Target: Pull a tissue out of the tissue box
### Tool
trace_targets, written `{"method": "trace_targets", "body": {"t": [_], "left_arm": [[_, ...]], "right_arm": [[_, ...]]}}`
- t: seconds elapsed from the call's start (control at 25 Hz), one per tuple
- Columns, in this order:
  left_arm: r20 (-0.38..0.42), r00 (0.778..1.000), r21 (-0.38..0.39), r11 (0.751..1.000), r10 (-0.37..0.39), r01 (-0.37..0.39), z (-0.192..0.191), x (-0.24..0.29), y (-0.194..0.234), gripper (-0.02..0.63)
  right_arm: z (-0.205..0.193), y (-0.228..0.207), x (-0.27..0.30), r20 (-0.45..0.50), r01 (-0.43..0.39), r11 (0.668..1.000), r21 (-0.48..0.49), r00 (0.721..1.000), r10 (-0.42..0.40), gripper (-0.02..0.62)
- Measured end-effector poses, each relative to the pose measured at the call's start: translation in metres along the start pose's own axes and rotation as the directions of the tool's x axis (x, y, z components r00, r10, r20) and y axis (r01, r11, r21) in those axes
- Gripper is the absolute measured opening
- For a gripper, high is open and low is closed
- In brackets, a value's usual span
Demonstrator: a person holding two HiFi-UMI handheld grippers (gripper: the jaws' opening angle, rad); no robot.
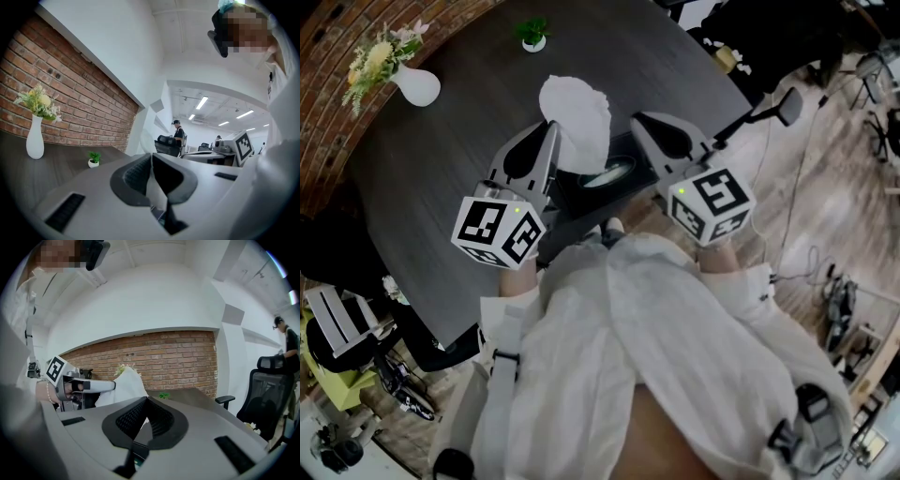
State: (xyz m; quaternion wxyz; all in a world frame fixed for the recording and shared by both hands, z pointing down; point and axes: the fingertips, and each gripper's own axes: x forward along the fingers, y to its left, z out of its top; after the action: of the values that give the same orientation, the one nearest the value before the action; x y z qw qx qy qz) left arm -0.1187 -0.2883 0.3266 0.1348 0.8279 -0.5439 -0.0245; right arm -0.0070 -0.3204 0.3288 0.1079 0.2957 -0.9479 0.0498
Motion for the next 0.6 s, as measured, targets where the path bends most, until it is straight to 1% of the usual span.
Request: {"method": "trace_targets", "body": {"t": [0.6], "left_arm": [[-0.011, 1.0, -0.006, 1.0, 0.003, -0.003, -0.0064, 0.003, 0.0023, 0.012]], "right_arm": [[-0.0082, 0.0005, 0.003, -0.018, -0.008, 1.0, 0.029, 1.0, 0.009, 0.003]]}}
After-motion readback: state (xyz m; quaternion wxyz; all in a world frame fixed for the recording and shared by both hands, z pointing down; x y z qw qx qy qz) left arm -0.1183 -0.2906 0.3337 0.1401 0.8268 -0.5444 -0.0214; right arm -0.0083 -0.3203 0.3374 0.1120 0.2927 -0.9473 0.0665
